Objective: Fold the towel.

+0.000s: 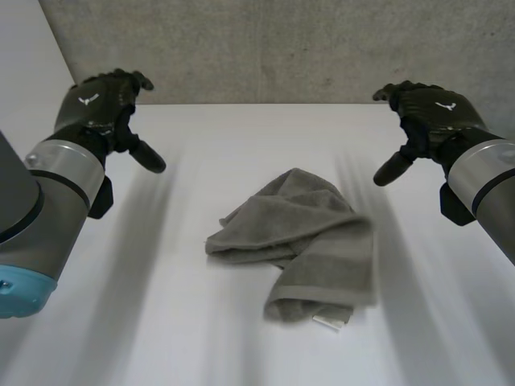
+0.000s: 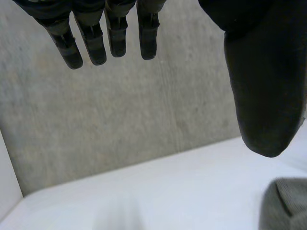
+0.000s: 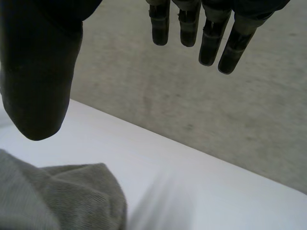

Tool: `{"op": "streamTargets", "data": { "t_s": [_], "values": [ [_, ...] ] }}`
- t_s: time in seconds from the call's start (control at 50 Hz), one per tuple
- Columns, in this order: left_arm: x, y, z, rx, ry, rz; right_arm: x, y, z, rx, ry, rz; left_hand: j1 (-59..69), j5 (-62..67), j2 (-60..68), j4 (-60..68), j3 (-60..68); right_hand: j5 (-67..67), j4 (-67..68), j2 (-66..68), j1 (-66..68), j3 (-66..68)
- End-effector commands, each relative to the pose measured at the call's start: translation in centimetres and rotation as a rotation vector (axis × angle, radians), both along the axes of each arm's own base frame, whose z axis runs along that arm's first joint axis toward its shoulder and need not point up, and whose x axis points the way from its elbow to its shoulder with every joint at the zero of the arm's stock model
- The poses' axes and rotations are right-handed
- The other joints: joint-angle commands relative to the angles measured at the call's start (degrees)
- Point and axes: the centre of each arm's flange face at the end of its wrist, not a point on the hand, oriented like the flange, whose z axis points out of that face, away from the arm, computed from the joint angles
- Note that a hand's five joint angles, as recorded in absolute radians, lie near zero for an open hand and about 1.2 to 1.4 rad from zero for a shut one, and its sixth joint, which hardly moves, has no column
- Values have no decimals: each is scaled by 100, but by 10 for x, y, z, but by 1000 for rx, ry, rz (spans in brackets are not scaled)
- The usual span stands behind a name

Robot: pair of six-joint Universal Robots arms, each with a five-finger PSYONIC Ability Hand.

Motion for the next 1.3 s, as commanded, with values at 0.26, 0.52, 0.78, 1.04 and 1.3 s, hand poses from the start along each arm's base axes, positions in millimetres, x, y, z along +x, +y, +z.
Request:
{"op": "streamTargets", "data": {
  "t_s": [0.26, 0.52, 0.78, 1.04, 1.3],
  "values": [
    [-3, -1, -12, 96, 29, -36, -10, -2, 7, -31, 29, -99, -347, -271, -335, -317, -295, -351, -436, -411, -341, -287],
    [-4, -3, -13, 99, 27, -34, -11, -3, 7, -31, 30, -103, -330, -254, -318, -317, -295, -351, -436, -411, -341, -287],
    [-5, -2, -16, 107, 22, -40, -4, 9, -1, 9, 160, 11, -330, -254, -318, -317, -295, -351, -436, -411, -341, -287],
    [-39, 8, -95, 309, -82, -179, 2, 26, -73, 225, 257, 222, -179, -103, -167, -317, -295, -351, -436, -411, -341, -287],
    [-51, 1, -134, 352, -183, -225, 9, 13, -141, 272, 274, 229, 124, 200, 136, -317, -295, -158, -436, -218, -148, -287]
  ]
}}
